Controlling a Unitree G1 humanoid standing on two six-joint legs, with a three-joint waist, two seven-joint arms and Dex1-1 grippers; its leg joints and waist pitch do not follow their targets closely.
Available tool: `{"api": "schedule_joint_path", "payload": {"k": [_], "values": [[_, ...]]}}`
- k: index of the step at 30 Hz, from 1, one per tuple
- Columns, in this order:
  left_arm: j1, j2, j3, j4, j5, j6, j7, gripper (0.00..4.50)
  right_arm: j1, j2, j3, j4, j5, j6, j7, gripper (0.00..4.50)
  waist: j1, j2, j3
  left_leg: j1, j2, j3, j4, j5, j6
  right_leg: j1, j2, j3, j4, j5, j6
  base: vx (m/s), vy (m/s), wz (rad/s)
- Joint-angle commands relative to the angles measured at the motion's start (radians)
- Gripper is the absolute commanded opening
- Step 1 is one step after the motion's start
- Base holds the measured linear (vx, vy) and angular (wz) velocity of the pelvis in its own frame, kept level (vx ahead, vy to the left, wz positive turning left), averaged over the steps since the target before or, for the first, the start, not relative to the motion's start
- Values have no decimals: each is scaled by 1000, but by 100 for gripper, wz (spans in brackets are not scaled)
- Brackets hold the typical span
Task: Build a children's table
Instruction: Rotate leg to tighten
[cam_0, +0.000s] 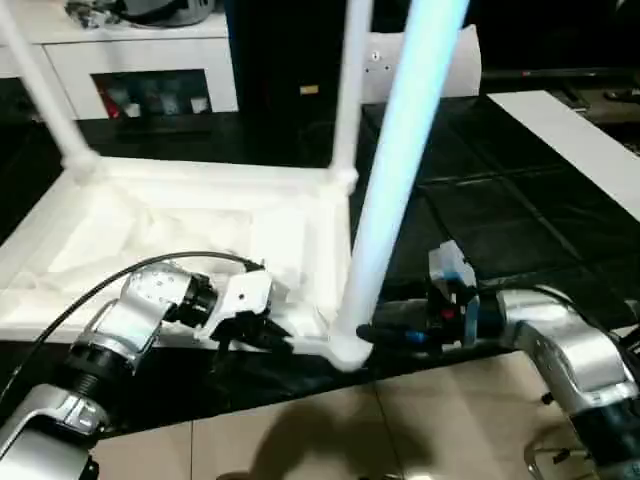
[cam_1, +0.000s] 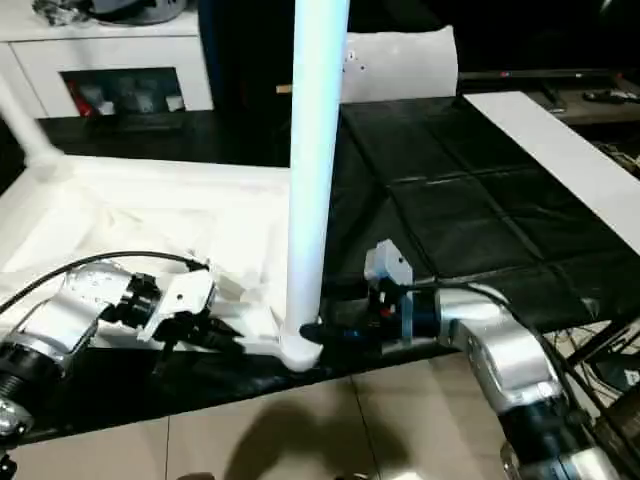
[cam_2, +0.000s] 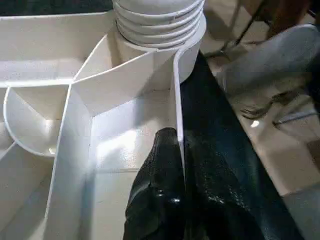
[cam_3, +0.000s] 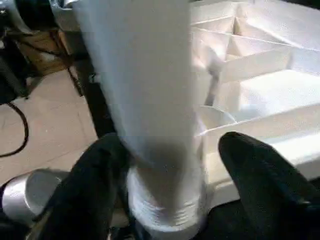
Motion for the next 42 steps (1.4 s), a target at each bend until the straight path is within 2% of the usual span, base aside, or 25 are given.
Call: {"api": "schedule_joint_path", "payload": {"k": [1, 3, 8, 9, 11, 21, 22, 25, 26, 28, 29, 30, 31, 32, 34, 35, 36, 37, 38, 40, 41, 42], "values": [[-15, -6, -65, -22, 21, -29, -81, 0, -32, -4, 8, 26, -4, -12, 38, 303, -1, -2, -62, -17, 13, 18, -64, -101, 57, 61, -71, 53, -68, -309, -148, 0, 0, 0], [-22, -11, -71, -17, 26, -37, -88, 0, -41, -7, 21, 32, -4, -9, 64, 294, 3, -3, -63, -17, 14, 18, -64, -95, 55, 62, -70, 53, -65, -289, -151, 0, 0, 0], [-46, -28, -80, 18, 44, -62, -96, 0, -58, -7, 57, 50, -16, -20, 111, 240, 13, -3, -65, -16, 15, 20, -63, -91, 51, 62, -70, 53, -62, -264, -158, 0, 0, 0], [-50, -30, -82, 24, 47, -68, -98, 0, -61, -5, 63, 57, -19, -22, 118, 240, 15, -5, -64, -16, 13, 20, -64, -100, 48, 62, -70, 53, -66, -286, -151, 0, 0, 0], [-56, -33, -89, 27, 50, -71, -104, 0, -67, 2, 74, 68, -30, -33, 124, 209, 17, -4, -63, -16, 14, 18, -65, -115, 39, 62, -72, 52, -68, -316, -140, 0, 0, 0], [-67, -45, -73, 54, 53, -46, -70, 0, -67, 21, 71, 73, -20, -19, 127, 194, 19, -3, -63, -16, 10, 18, -65, -129, 35, 61, -69, 50, -75, -361, -117, 0, 0, 0], [-62, -47, -57, 57, 49, -22, -44, 0, -50, 23, 63, 58, -9, -6, 111, 194, 19, 1, -63, -15, 11, 17, -66, -131, 34, 61, -69, 50, -74, -363, -117, 0, 0, 0], [-46, -56, -11, 57, 36, 38, 40, 0, 8, 36, 44, 22, -6, 10, 46, 194, 23, -1, -62, -13, 12, 18, -66, -138, 33, 59, -68, 50, -77, -368, -111, 0, 0, 0], [-43, -58, -3, 56, 34, 50, 55, 0, 19, 42, 39, 18, -10, 11, 25, 194, 26, 2, -60, -13, 12, 18, -67, -146, 28, 58, -69, 50, -80, -380, -108, 0, 0, 0], [-34, -74, 33, 47, 23, 114, 129, 0, 55, 88, 17, 10, -45, 3, -96, 194, 24, 0, -57, -10, 7, 17, -69, -177, 25, 57, -69, 45, -89, -455, -84, 0, 0, 0], [-28, -84, 49, 36, 16, 151, 162, 0, 68, 121, 7, 12, -70, 1, -174, 194, 23, 4, -54, -9, 7, 17, -69, -189, 12, 51, -70, 44, -94, -491, -69, 0, 0, 0], [-23, -102, 64, 20, 10, 197, 205, 0, 73, 165, -5, 17, -89, 13, -264, 194, 20, 7, -52, -5, 2, 13, -69, -220, 7, 49, -71, 37, -104, -550, -48, 0, 0, 0], [-22, -106, 68, 16, 9, 209, 216, 0, 73, 181, -10, 19, -93, 20, -295, 193, 8, 3, -53, -10, -1, 9, -71, -234, 0, 52, -70, 30, -108, -581, -29, 0, 0, 0], [-23, -138, 85, -1, 6, 268, 275, 0, 66, 250, -28, 30, -106, 54, -412, 193, 1, -1, -52, -12, -2, 9, -72, -238, -2, 52, -69, 30, -110, -589, -19, 0, 0, 0], [-34, -174, 96, 2, 11, 304, 337, 0, 48, 311, -43, 52, -114, 74, -505, 193, -19, 7, -53, -14, -4, 4, -73, -248, -9, 53, -71, 22, -114, -605, -9, 0, 0, 0], [-43, -198, 104, 7, 15, 325, 377, 0, 35, 349, -52, 68, -119, 86, -564, 193, -31, 5, -53, -20, -4, 1, -73, -252, -5, 58, -70, 18, -117, -598, -5, 0, 0, 0], [-43, -198, 104, 7, 15, 325, 377, 0, 35, 349, -52, 68, -119, 86, -564, 193, -37, 7, -56, -13, -7, 3, -71, -256, 3, 52, -70, 18, -122, -591, -7, 0, 0, 0], [-67, -255, 127, 29, 18, 354, 472, 0, 0, 420, -69, 120, -129, 94, -668, 193, -42, 7, -56, -10, -5, 4, -71, -253, 7, 51, -70, 20, -121, -577, -15, 0, 0, 0], [-84, -292, 139, 46, 23, 369, 529, 0, -24, 465, -77, 158, -139, 92, -736, 193, -52, 6, -54, -11, -5, 5, -71, -254, 11, 45, -68, 20, -121, -565, -34, 0, 0, 0], [-94, -313, 144, 56, 26, 374, 562, 0, -38, 490, -82, 182, -148, 89, -779, 193, -53, 7, -57, -11, -7, 4, -71, -245, 20, 50, -70, 21, -121, -550, -35, 0, 0, 0], [-105, -333, 147, 67, 32, 377, 597, 0, -52, 518, -88, 207, -161, 86, -832, 193, -55, 8, -55, -14, -3, 5, -76, -237, 26, 49, -69, 28, -115, -511, -48, 0, 0, 0], [-117, -356, 149, 77, 48, 378, 646, 0, -68, 554, -101, 238, -182, 85, -903, 193, -55, 8, -55, -14, -3, 5, -76, -237, 26, 49, -69, 28, -115, -511, -48, 0, 0, 0]]}}
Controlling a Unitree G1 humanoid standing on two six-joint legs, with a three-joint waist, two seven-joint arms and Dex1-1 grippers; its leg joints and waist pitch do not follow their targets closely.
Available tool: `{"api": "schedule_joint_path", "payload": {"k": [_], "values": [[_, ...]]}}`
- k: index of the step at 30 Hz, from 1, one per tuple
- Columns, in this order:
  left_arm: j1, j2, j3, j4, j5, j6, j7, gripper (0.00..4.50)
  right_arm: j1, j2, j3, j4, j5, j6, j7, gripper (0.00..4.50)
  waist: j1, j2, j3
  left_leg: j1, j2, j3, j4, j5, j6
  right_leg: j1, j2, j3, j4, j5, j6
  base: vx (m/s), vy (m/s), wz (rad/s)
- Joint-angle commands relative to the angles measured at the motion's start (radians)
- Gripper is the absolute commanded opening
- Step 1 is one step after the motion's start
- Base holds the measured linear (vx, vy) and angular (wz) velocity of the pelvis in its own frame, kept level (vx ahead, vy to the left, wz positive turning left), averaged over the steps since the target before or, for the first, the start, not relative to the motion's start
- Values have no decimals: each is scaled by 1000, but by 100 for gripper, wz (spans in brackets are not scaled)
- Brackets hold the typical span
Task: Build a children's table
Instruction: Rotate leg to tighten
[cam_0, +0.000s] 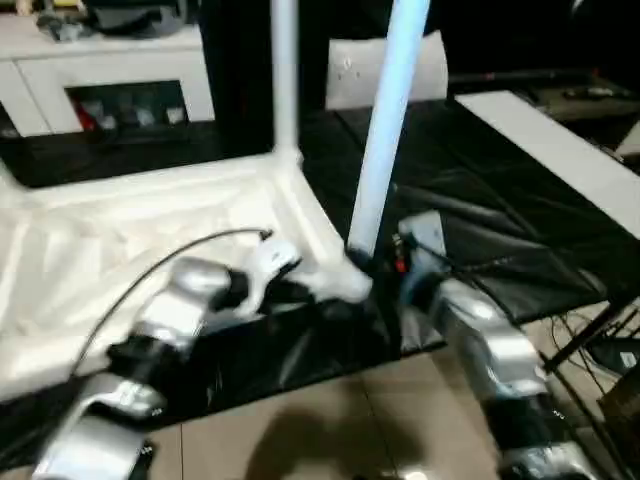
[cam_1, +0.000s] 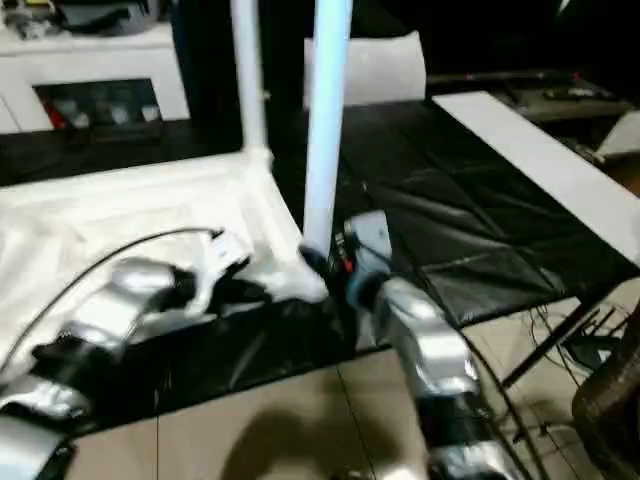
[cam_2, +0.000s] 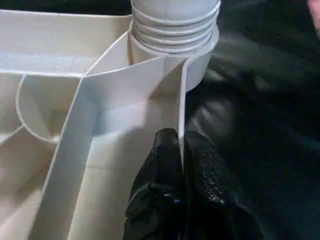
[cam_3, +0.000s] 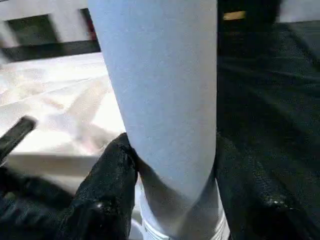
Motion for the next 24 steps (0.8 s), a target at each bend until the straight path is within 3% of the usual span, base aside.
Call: {"api": "schedule_joint_path", "payload": {"k": [1, 3, 4, 6, 8, 10, 13, 14, 17, 20, 24], "values": [[-48, -95, 14, 3, -15, -16, 126, 0, -13, 103, 61, 92, -10, 46, -90, 193, -2, 6, -48, -14, 2, 7, -79, -239, 24, 40, -65, 36, -93, -493, -58, 0, 0, 0], [-53, -103, 11, 6, -5, -18, 142, 0, -19, 122, 54, 103, -13, 34, -112, 193, -2, 5, -50, -15, 3, 7, -81, -228, 26, 45, -66, 40, -86, -458, -66, 0, 0, 0], [-57, -97, -3, 3, 21, -28, 142, 0, -19, 142, 40, 89, -13, -4, -116, 228, 0, 4, -50, -14, 3, 8, -81, -223, 28, 45, -67, 41, -85, -447, -69, 0, 0, 0], [-57, -91, -10, 3, 30, -34, 136, 0, -16, 147, 33, 78, -10, -19, -113, 249, 2, 5, -53, -20, 6, 9, -84, -190, 37, 50, -69, 46, -75, -382, -87, 0, 0, 0], [-52, -70, -16, -3, 38, -49, 118, 0, -3, 131, 33, 47, -12, -41, -86, 269, 3, 4, -53, -16, 8, 11, -83, -183, 40, 49, -69, 48, -72, -354, -103, 0, 0, 0], [-36, -27, -15, -16, 34, -82, 71, 0, 31, 71, 36, -26, 4, -71, 1, 283, 5, 1, -54, -20, 8, 13, -82, -178, 47, 53, -71, 49, -72, -354, -104, 0, 0, 0], [-22, 8, -16, -22, 27, -134, 18, 0, 69, -15, 46, -112, 19, -66, 101, 313, 17, 0, -61, -24, 9, 15, -78, -98, 72, 61, -69, 53, -56, -232, -124, 0, 0, 0], [-17, 19, -19, -26, 26, -141, 0, 0, 79, -34, 45, -137, 28, -57, 125, 318, 17, -3, -63, -33, 7, 14, -76, -56, 82, 67, -70, 54, -47, -172, -137, 0, 0, 0], [3, 49, -21, -35, 10, -181, -81, 0, 117, -116, 39, -213, 58, -29, 216, 349, 17, 0, -65, -33, 10, 16, -70, -21, 101, 63, -68, 54, -40, -104, -169, 0, 0, 0], [11, 93, -57, -28, 13, -255, -171, 0, 157, -231, 48, -273, 79, -23, 355, 364, 23, 0, -65, -35, 9, 18, -67, -38, 108, 65, -67, 55, -42, -117, -169, 0, 0, 0], [18, 137, -82, -29, -28, -327, -336, 0, 173, -369, 54, -299, 130, -10, 551, 364, 38, 3, -59, -26, 13, 21, -71, -93, 98, 55, -67, 54, -53, -215, -157, 0, 0, 0]]}}
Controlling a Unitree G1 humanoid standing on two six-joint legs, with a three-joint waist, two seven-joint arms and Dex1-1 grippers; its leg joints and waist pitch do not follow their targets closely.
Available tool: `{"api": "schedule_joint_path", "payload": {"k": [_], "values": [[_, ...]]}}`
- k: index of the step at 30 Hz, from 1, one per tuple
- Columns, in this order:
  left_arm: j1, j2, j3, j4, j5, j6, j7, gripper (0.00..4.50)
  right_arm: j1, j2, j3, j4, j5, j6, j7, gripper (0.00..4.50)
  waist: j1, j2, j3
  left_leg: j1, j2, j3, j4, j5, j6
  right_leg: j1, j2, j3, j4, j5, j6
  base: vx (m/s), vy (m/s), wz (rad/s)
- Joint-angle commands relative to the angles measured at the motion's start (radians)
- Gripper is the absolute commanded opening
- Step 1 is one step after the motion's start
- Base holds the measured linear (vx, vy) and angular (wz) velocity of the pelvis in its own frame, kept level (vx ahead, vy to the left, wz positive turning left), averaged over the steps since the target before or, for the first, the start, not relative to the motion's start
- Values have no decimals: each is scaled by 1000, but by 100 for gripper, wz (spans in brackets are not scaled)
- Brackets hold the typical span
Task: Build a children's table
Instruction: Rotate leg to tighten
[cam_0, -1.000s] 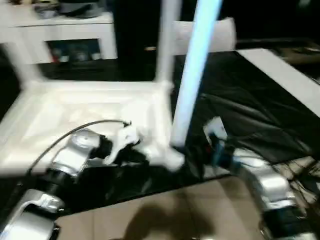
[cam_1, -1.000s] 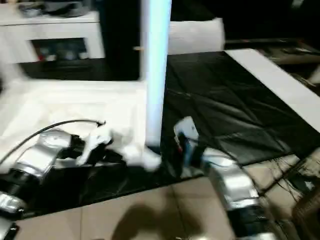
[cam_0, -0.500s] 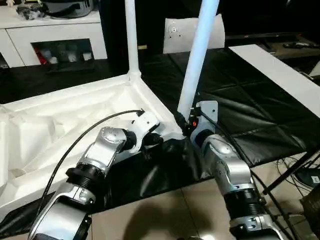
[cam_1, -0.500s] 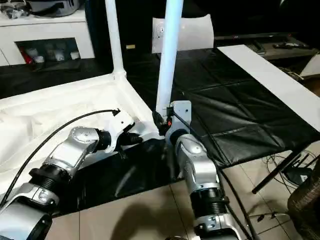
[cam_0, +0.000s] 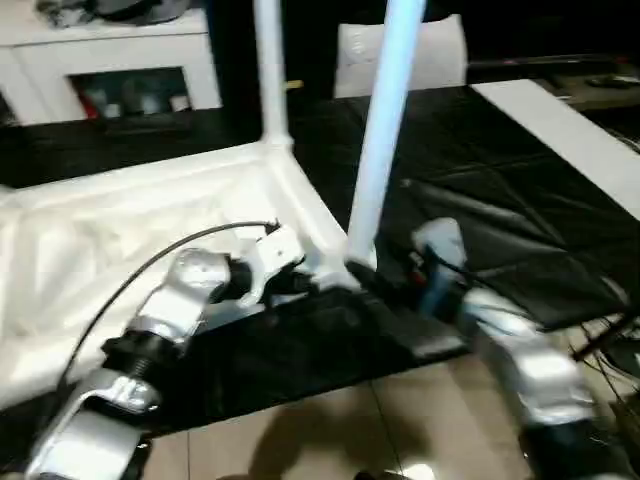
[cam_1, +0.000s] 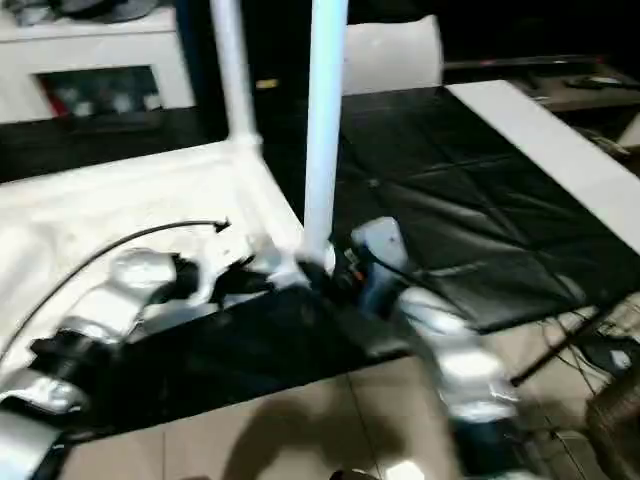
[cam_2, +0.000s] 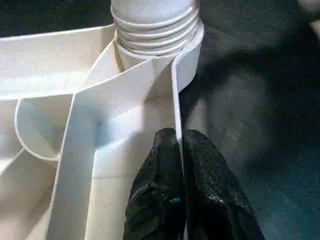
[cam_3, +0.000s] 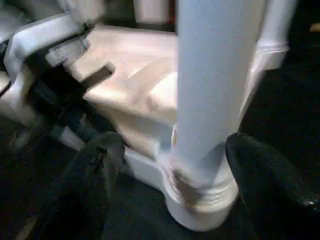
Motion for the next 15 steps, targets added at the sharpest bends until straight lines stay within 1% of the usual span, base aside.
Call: {"api": "schedule_joint_path", "payload": {"k": [1, 2, 3, 4, 5, 7, 8, 9, 11, 12, 15], "values": [[-2, 9, -42, -26, -25, -65, -127, 0, 3, -46, 9, -36, 34, 18, 109, 364, 4, 1, -58, -9, 15, 17, -59, -113, 82, 73, -64, 53, -62, -263, -147, 0, 0, 0], [-2, 20, -51, -25, -25, -78, -158, 0, 2, -69, 13, -38, 42, 23, 144, 364, 4, -1, -58, -9, 16, 17, -60, -116, 81, 72, -64, 53, -64, -268, -146, 0, 0, 0], [-5, 33, -60, -21, -25, -95, -193, 0, -1, -95, 19, -38, 45, 21, 182, 364, 8, -1, -58, -8, 17, 16, -60, -120, 79, 72, -65, 52, -63, -273, -145, 0, 0, 0], [-5, 33, -60, -21, -25, -95, -193, 0, -1, -95, 19, -38, 45, 21, 182, 364, 9, -1, -58, -9, 17, 15, -61, -120, 78, 72, -65, 52, -63, -274, -144, 0, 0, 0], [-10, 54, -76, -13, -20, -119, -243, 0, -10, -132, 33, -28, 43, 16, 231, 364, 12, -7, -58, -10, 17, 16, -60, -121, 77, 72, -66, 52, -63, -279, -141, 0, 0, 0], [-12, 62, -82, -10, -20, -133, -263, 0, -15, -145, 39, -22, 42, 13, 249, 364, 17, -5, -57, -10, 17, 16, -60, -109, 75, 72, -67, 52, -62, -282, -136, 0, 0, 0], [-14, 75, -92, -11, -22, -148, -298, 0, -24, -162, 54, -11, 38, 3, 283, 364, 20, -7, -59, -10, 17, 17, -59, -105, 72, 72, -68, 52, -61, -283, -135, 0, 0, 0], [-15, 80, -98, -12, -21, -156, -313, 0, -28, -167, 62, -7, 38, -2, 299, 364, 22, -13, -59, -10, 18, 17, -59, -100, 71, 72, -67, 52, -59, -282, -136, 0, 0, 0], [-18, 94, -116, -21, -20, -174, -358, 0, -42, -179, 89, 9, 33, -18, 352, 364, 23, -9, -57, -9, 19, 17, -60, -108, 69, 69, -68, 52, -60, -294, -137, 0, 0, 0], [-19, 96, -121, -21, -20, -183, -373, 0, -48, -179, 100, 18, 28, -26, 368, 364, 25, -13, -58, -11, 19, 17, -59, -109, 67, 71, -70, 51, -59, -298, -138, 0, 0, 0], [-20, 96, -134, -34, -20, -193, -402, 0, -64, -167, 123, 42, 16, -40, 388, 324, 24, -12, -58, -11, 20, 17, -59, -107, 61, 69, -69, 52, -56, -285, -146, 0, 0, 0]]}}
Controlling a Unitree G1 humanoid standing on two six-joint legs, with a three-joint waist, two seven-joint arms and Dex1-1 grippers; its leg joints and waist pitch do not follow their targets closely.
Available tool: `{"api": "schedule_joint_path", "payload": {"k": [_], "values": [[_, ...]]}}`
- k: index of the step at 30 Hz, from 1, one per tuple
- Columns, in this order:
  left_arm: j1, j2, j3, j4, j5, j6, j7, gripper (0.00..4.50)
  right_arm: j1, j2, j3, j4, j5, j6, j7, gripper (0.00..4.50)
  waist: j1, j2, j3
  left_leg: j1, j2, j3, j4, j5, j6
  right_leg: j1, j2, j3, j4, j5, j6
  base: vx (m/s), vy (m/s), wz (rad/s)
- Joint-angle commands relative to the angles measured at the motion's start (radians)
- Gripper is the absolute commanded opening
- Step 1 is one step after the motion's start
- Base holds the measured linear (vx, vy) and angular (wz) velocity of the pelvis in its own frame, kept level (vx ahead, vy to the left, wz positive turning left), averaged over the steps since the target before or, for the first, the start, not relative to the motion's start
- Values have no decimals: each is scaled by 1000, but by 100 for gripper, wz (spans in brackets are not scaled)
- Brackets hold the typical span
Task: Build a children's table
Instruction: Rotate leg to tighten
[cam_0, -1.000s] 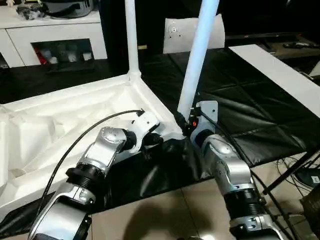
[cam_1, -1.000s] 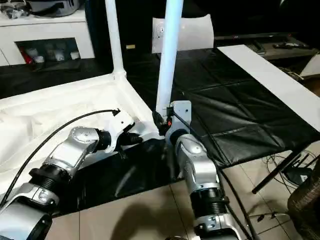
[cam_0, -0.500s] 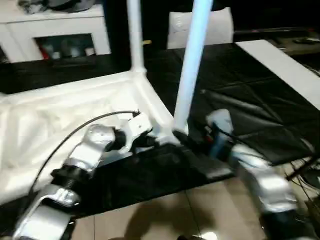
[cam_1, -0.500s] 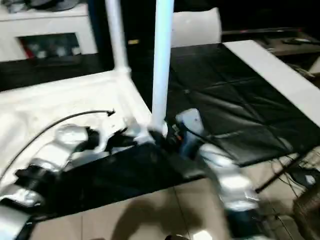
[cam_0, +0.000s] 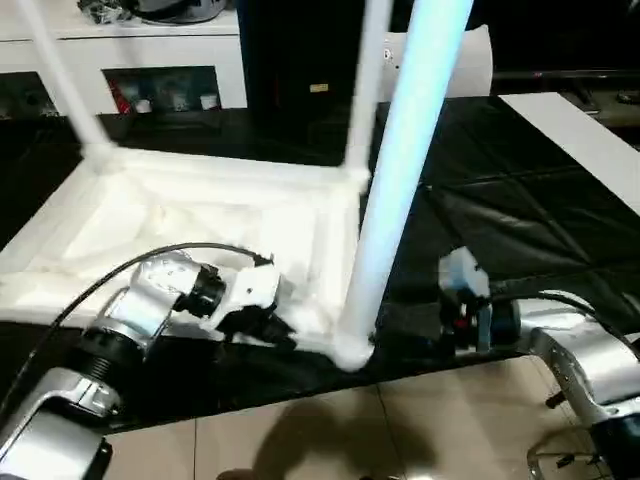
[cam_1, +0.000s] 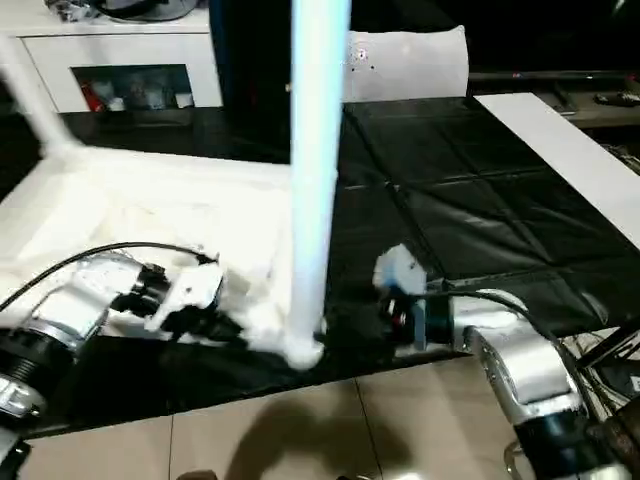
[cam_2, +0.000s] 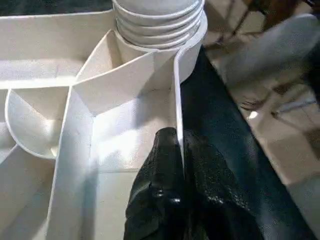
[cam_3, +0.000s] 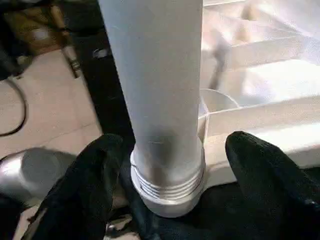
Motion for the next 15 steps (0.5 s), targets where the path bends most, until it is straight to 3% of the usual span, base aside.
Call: {"api": "schedule_joint_path", "payload": {"k": [1, 2, 6, 15], "values": [[-11, -8, -50, -36, 10, -33, -56, 0, -17, 3, 13, 9, -9, -10, 22, 324, -5, -13, -57, -12, 20, 16, -65, -108, 66, 66, -64, 52, -61, -289, -151, 0, 0, 0], [-11, -10, -58, -40, 11, -41, -67, 0, -24, 11, 23, 20, -12, -19, 31, 304, -2, -9, -57, -12, 20, 15, -65, -116, 62, 67, -65, 52, -61, -310, -146, 0, 0, 0], [-15, -22, -76, -42, 15, -61, -90, 0, -48, 28, 50, 56, -22, -44, 61, 276, -1, -10, -56, -11, 21, 14, -66, -134, 51, 64, -66, 52, -65, -349, -131, 0, 0, 0], [-28, -40, -85, -26, 20, -76, -101, 0, -81, 48, 90, 87, -21, -52, 115, 220, 9, -12, -58, -11, 22, 15, -64, -114, 52, 65, -65, 54, -57, -299, -145, 0, 0, 0]]}}
